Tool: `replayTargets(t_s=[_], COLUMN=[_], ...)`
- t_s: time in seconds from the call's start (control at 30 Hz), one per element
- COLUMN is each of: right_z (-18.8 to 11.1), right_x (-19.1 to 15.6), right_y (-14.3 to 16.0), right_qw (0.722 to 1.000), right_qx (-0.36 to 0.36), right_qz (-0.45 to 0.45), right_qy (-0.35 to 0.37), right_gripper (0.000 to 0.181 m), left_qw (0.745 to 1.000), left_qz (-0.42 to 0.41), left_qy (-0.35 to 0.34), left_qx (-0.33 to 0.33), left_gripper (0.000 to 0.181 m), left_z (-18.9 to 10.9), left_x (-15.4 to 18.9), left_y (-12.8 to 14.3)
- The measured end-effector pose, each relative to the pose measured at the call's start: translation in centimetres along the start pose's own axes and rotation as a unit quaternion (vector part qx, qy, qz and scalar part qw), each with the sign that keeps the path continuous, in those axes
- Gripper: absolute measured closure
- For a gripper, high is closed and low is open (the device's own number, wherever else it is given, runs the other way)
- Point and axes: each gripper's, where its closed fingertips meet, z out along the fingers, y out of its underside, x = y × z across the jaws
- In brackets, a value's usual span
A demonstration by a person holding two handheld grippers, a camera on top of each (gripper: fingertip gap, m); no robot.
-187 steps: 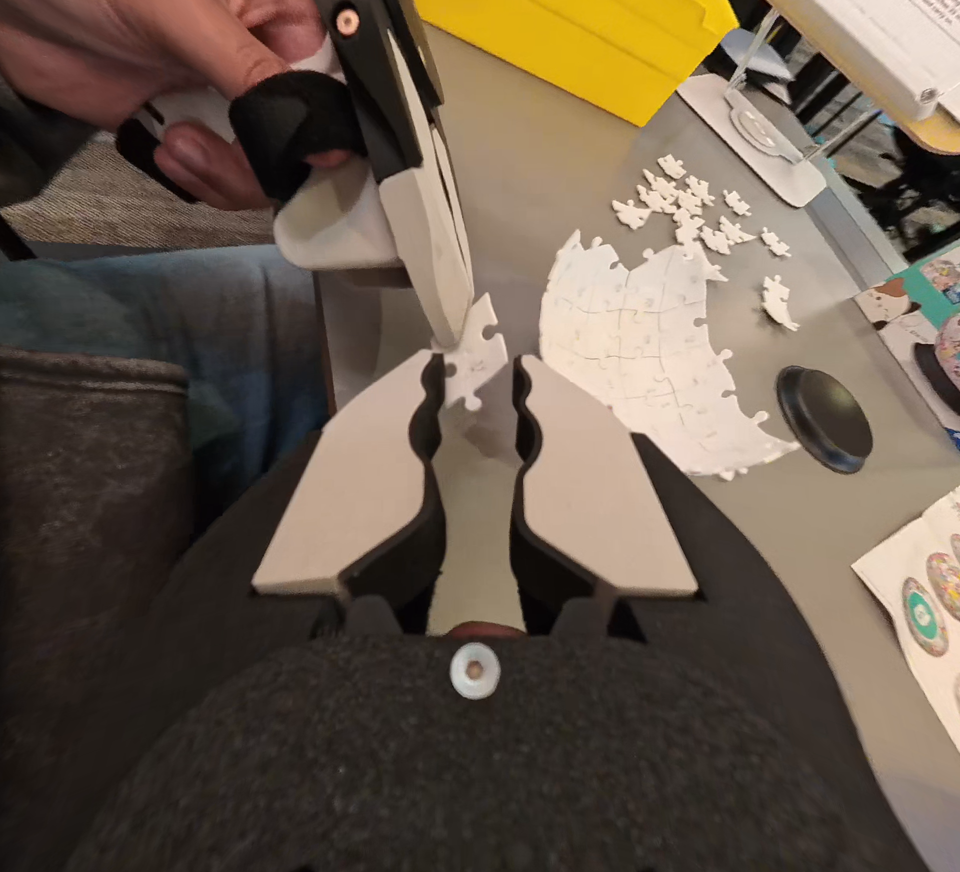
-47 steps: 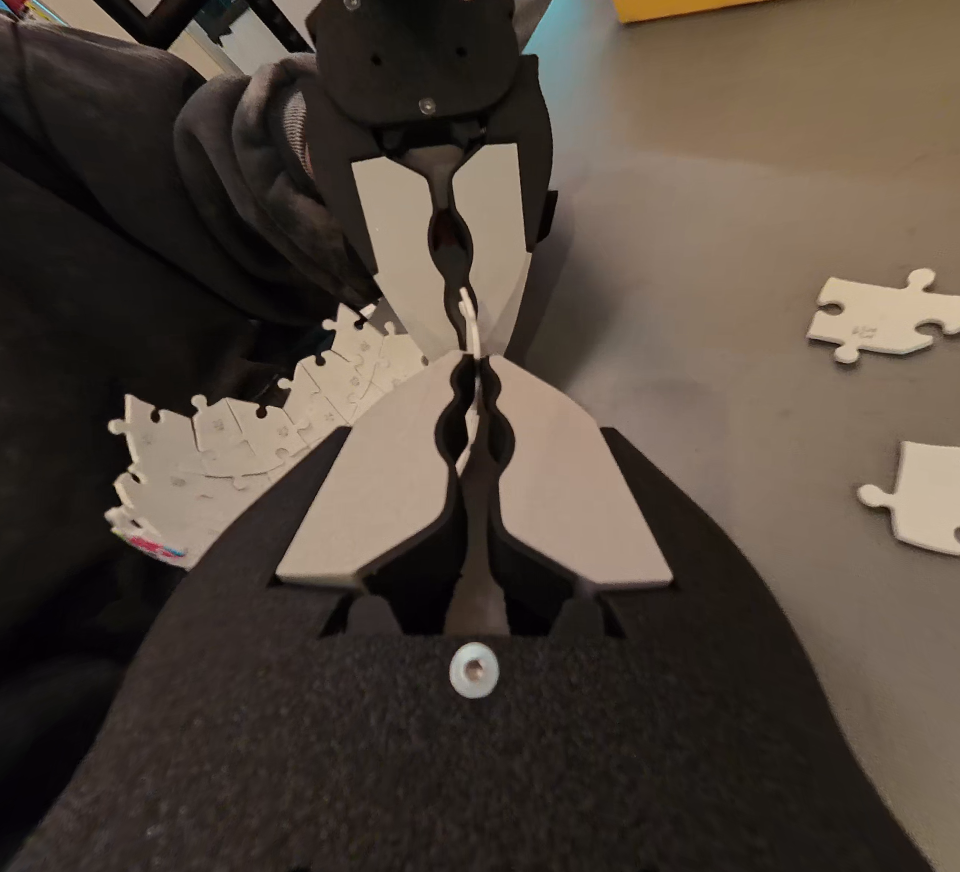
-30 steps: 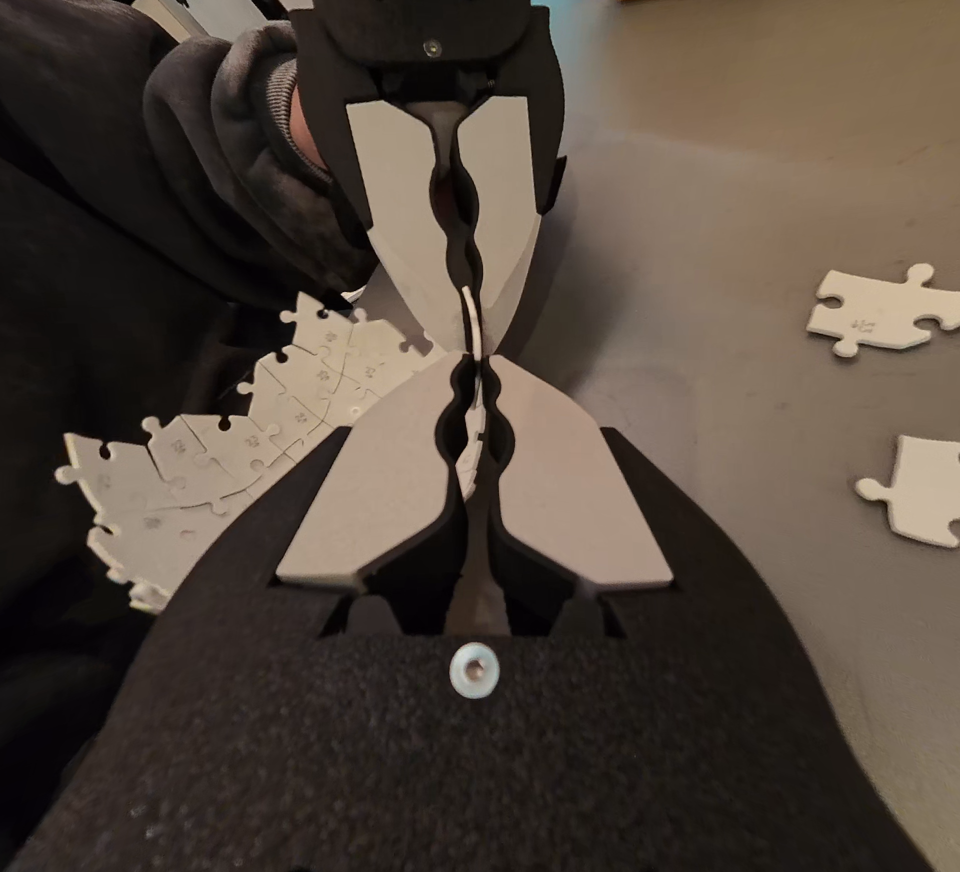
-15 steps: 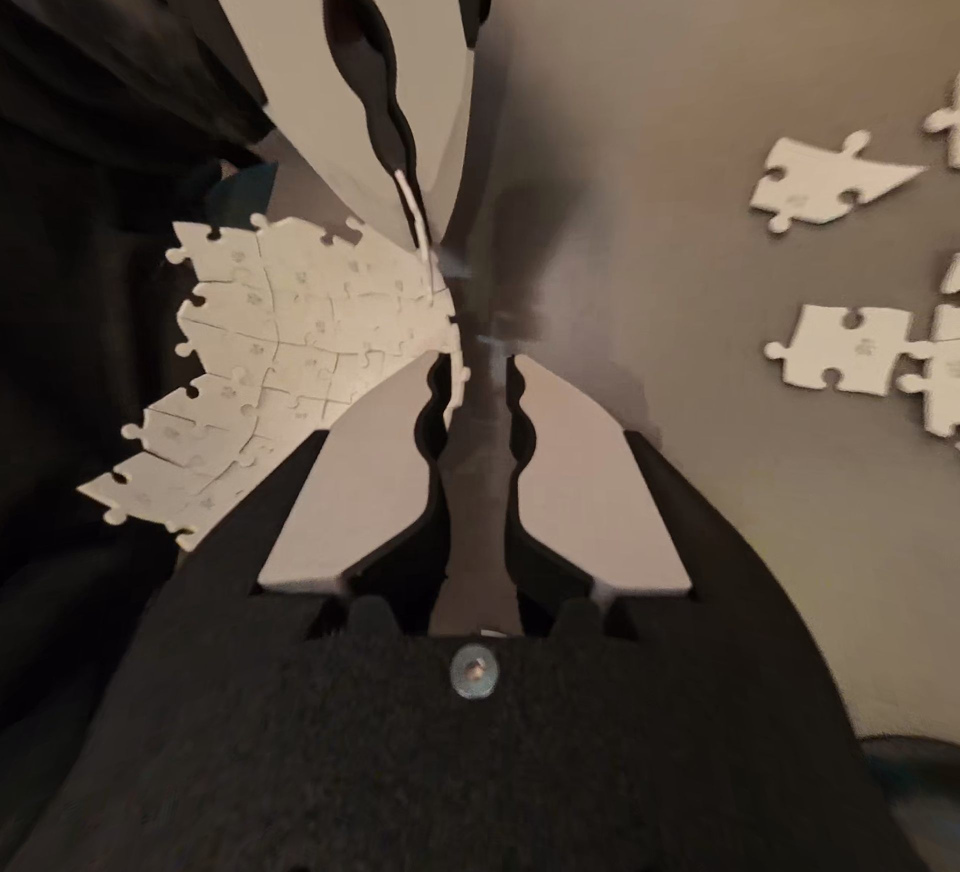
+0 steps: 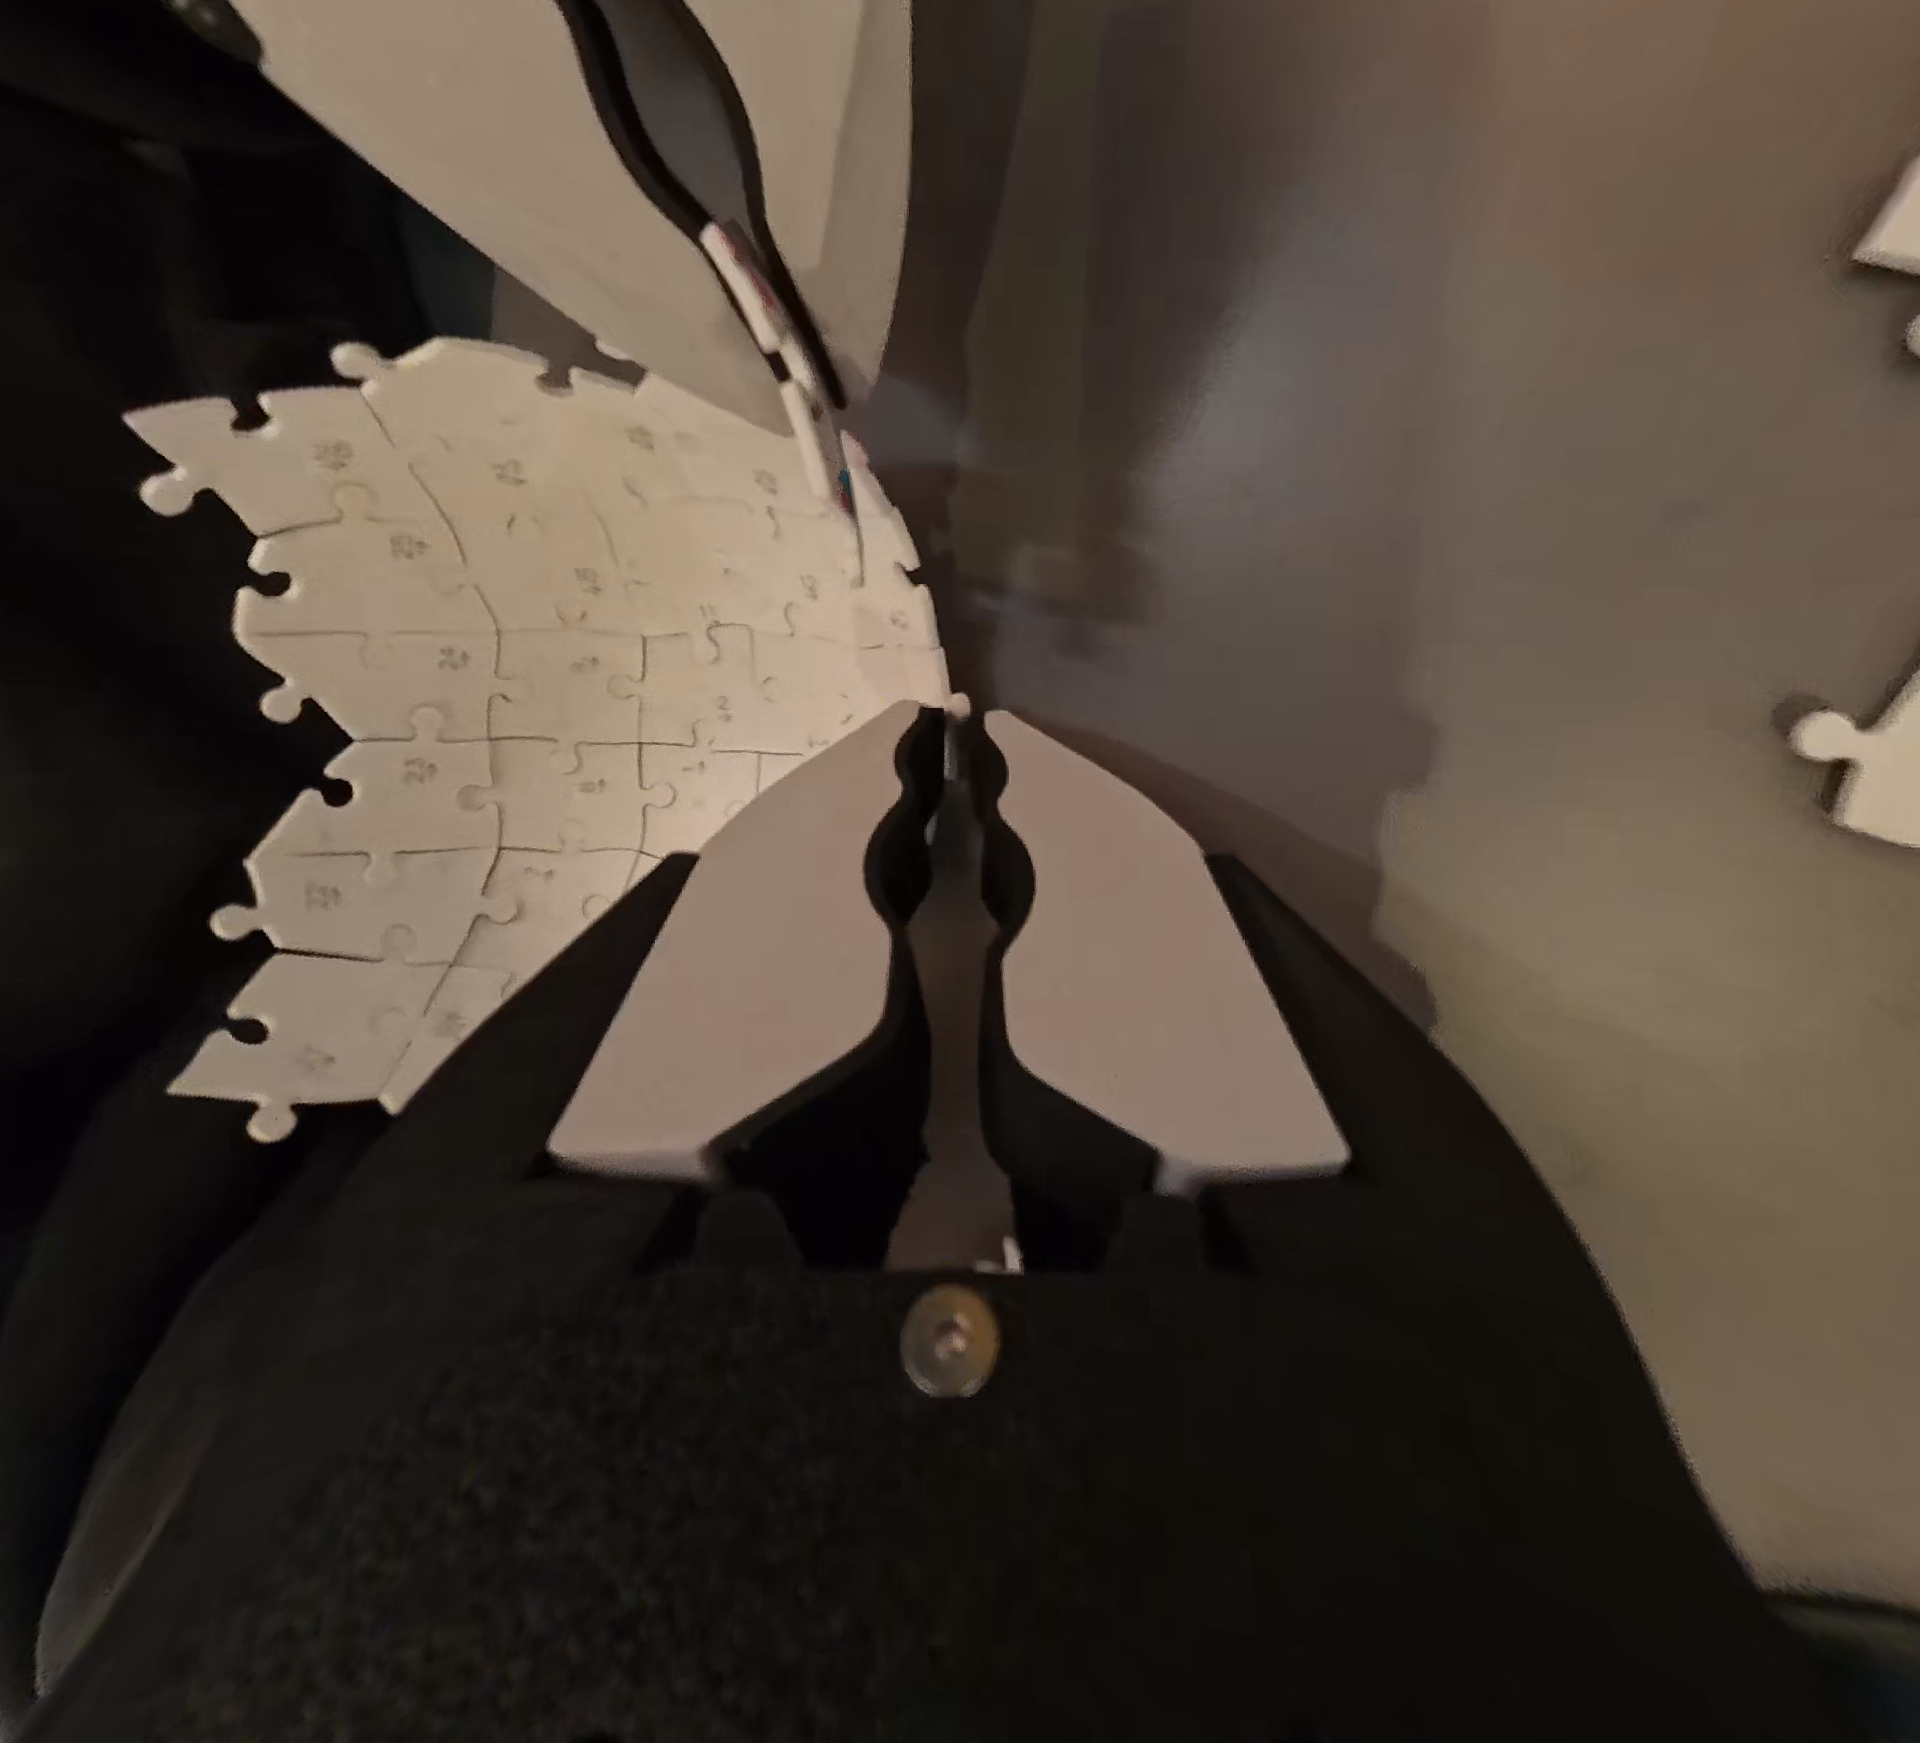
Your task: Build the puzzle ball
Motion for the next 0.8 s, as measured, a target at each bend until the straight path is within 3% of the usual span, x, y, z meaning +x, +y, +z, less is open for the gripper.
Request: replayTargets(t_s=[0.03, 0.43, 0.8], right_z=[-0.1, -2.1, -2.2], right_x=[0.0, -0.9, -1.1], right_y=[0.0, -0.4, -0.9], right_qw=[1.0, 0.988, 0.988], right_qx=[-0.008, -0.067, -0.058], right_qz=[0.0, 0.002, 0.001], right_qy=[0.013, 0.138, 0.14], right_gripper=[0.177, 0.177, 0.178], left_qw=[1.0, 0.996, 0.993], left_qz=[-0.005, -0.019, -0.036], left_qy=[-0.003, -0.069, -0.087], left_qx=[-0.007, -0.047, -0.069], left_gripper=[0.179, 0.179, 0.179], left_z=[0.0, -0.3, -0.4], left_x=[0.0, -0.3, -0.6], left_y=[0.1, 0.3, 0.9])
